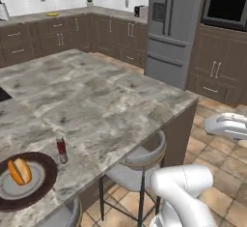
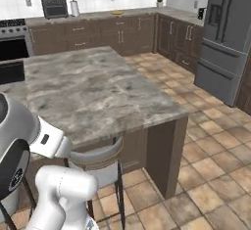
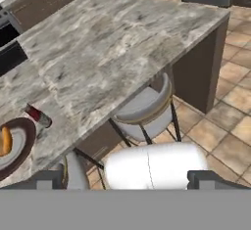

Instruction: Move the hot dog bun to the plate on the dining table and place the condiment next to that plate. Then navigate to the fridge and take the sausage and place it on the plate as well.

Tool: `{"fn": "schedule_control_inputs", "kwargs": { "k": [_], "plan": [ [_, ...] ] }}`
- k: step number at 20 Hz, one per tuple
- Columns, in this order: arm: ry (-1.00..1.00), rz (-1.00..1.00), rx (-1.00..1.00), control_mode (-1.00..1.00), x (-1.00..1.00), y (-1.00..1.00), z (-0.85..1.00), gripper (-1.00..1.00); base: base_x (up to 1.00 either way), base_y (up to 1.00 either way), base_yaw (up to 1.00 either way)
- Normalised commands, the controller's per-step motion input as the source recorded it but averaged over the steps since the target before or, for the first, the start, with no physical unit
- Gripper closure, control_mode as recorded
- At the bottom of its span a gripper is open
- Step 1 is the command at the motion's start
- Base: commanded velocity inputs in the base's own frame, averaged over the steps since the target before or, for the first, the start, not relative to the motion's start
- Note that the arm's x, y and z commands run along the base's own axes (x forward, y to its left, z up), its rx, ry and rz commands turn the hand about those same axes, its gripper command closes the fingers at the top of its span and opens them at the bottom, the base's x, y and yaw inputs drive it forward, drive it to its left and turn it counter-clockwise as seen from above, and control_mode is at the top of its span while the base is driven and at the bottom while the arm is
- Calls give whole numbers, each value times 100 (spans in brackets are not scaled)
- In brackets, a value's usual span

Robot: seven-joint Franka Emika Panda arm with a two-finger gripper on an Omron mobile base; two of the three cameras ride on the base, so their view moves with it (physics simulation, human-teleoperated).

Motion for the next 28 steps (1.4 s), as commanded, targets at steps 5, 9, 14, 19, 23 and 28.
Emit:
{"fn": "schedule_control_inputs", "kwargs": {
  "k": [5, 9, 14, 19, 23, 28],
  "plan": [
    [0, 0, 0, 100, 0, 0, 0, -100, 5, -80, -67],
    [0, 0, 0, 100, 0, 0, 0, -100, 20, -100, -42],
    [0, 0, 0, 100, 0, 0, 0, -100, 53, -94, -16],
    [0, 0, 0, 100, 0, 0, 0, -100, 98, -57, 13],
    [0, 0, 0, 100, 0, 0, 0, -100, 100, -66, 17],
    [0, 0, 0, 100, 0, 0, 0, -100, 100, -65, 19]
  ]
}}
